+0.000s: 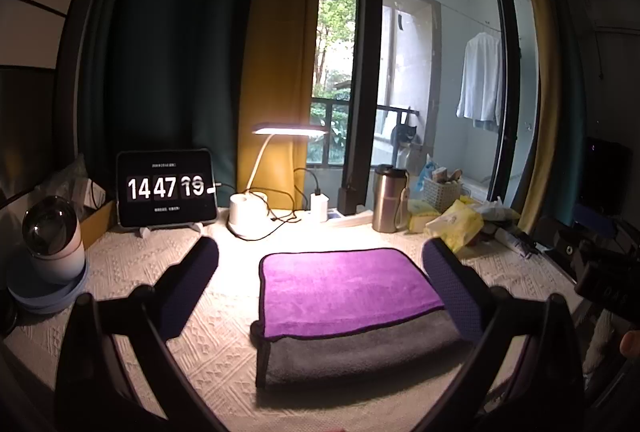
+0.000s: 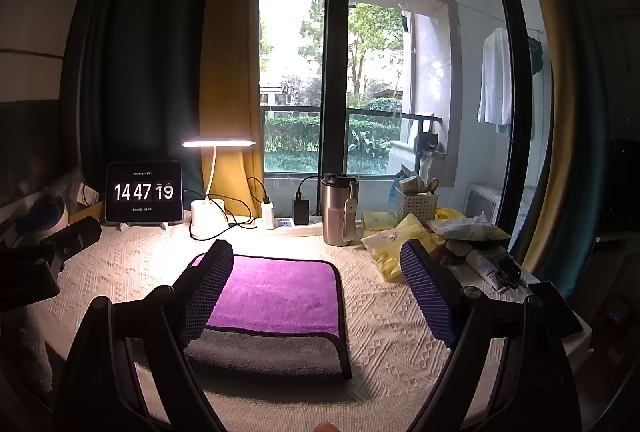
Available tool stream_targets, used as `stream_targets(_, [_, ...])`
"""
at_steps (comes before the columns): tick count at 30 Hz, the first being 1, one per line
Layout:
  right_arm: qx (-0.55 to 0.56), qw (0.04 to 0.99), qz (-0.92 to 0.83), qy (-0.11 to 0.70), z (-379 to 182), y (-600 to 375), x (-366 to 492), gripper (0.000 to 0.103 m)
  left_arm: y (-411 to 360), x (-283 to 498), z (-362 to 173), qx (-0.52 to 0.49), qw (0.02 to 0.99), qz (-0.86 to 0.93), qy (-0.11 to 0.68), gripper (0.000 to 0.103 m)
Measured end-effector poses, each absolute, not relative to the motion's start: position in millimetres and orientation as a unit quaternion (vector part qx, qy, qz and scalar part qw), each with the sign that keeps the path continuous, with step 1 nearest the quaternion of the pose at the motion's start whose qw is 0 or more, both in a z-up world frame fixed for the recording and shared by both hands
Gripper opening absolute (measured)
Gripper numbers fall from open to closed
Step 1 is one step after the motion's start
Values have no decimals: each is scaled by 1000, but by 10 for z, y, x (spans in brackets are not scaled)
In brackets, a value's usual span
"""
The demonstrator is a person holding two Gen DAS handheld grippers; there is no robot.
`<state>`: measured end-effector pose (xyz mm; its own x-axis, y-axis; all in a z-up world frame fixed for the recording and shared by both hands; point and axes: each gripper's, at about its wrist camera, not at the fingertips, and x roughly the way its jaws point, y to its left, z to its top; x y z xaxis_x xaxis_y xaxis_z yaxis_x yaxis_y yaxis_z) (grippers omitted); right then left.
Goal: Fold towel
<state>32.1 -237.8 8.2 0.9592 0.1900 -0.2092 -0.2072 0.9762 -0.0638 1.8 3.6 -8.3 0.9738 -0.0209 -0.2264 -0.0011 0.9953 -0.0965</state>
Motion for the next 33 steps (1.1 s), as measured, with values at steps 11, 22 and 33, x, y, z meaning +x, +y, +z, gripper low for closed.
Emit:
stream_targets(11, [-43, 989, 101, 103, 61, -2374, 316, 88, 47, 10, -82, -49, 992, -5, 115, 103])
stream_targets(22, [-44, 988, 101, 106, 37, -2364, 307, 88, 67, 14, -87, -48, 992, -3, 115, 103])
stream_targets(33, [-44, 988, 102, 107, 38, -2364, 309, 88, 74, 16, -84, -49, 992, -3, 114, 103])
